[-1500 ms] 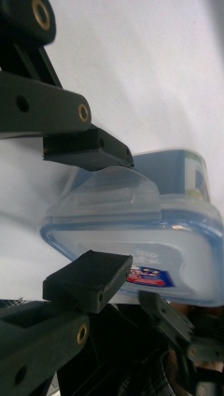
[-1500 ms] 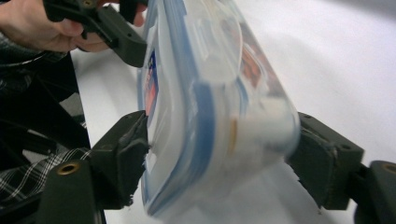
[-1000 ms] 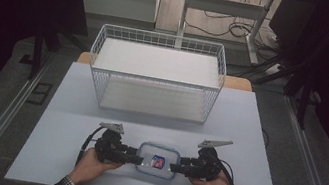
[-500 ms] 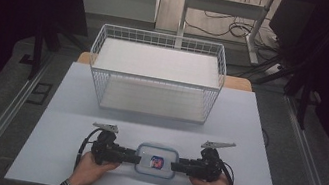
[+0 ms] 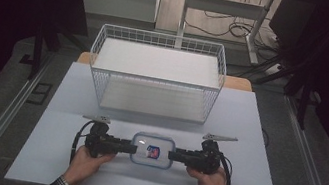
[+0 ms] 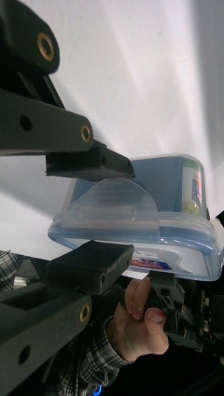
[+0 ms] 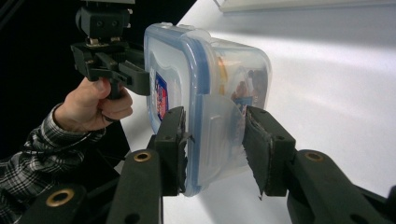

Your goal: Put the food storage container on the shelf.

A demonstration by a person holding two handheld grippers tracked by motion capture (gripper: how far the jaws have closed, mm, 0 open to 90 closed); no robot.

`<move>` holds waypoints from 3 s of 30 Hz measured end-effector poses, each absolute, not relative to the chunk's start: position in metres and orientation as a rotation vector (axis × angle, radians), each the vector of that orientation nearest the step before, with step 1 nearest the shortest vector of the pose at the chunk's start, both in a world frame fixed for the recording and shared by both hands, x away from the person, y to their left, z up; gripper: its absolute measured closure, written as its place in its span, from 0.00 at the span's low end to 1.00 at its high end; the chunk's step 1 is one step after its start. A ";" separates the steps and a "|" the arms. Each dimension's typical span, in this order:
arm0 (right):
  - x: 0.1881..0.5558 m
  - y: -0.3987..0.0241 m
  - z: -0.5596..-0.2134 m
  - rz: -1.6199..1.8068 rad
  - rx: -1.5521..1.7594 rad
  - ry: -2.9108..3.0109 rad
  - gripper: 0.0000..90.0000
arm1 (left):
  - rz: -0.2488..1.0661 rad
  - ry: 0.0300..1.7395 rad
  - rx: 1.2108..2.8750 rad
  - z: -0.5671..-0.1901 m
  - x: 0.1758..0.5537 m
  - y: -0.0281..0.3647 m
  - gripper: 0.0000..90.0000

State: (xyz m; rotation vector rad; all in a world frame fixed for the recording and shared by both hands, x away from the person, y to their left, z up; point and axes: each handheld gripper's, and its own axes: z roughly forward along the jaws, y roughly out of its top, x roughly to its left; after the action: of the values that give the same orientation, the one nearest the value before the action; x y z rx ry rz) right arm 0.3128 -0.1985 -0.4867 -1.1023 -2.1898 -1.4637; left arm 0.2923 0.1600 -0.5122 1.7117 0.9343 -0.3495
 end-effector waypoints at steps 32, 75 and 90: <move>0.380 -0.164 -0.382 -1.604 -1.002 -2.241 0.65 | -0.167 0.936 1.668 -0.395 0.346 0.189 0.64; 0.488 -0.149 -0.333 -1.677 -1.196 -2.215 0.58 | -0.058 1.021 1.637 -0.349 0.454 0.186 0.58; 0.484 -0.143 -0.322 -1.712 -1.377 -2.380 0.59 | 0.027 1.055 1.628 -0.348 0.452 0.179 0.57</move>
State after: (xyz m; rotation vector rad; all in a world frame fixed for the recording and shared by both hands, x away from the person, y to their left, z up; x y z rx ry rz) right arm 0.4844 -0.1432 -0.3217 -1.3769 -2.3804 -1.7120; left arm 0.4520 0.1794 -0.3475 1.6280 1.0545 0.0275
